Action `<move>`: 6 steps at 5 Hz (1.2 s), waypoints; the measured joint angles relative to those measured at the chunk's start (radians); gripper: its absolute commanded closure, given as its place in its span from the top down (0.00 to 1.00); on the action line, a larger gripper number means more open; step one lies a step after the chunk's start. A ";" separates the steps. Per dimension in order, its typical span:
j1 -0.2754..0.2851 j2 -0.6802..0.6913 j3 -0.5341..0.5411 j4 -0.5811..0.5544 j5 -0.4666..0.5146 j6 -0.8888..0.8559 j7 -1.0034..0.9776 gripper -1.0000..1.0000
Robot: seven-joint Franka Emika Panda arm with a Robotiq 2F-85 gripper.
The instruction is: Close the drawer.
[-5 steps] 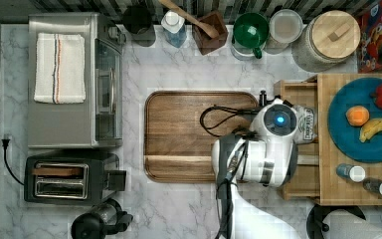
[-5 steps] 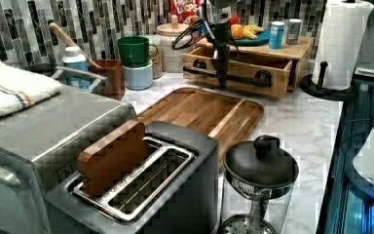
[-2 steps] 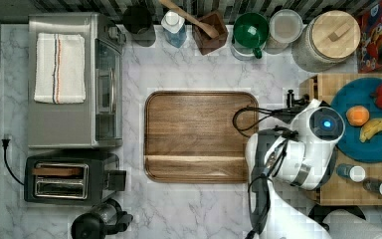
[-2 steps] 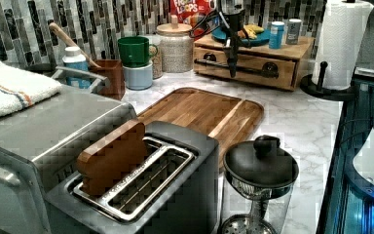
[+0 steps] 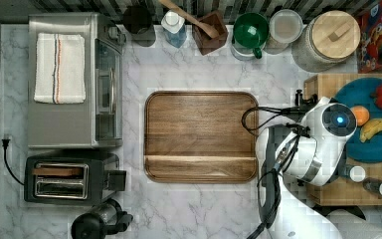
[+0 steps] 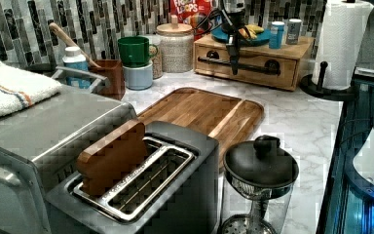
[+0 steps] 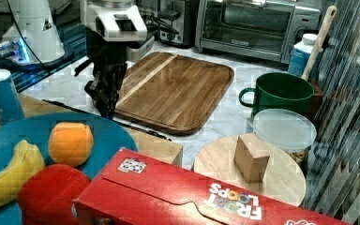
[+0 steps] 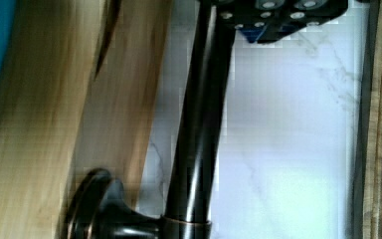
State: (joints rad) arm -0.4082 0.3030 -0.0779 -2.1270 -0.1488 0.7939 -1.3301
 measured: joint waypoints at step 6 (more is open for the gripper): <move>-0.004 0.031 0.013 0.053 -0.012 -0.064 0.000 0.00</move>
State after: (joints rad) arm -0.4126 0.3345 -0.0649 -2.0742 -0.1610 0.7300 -1.3301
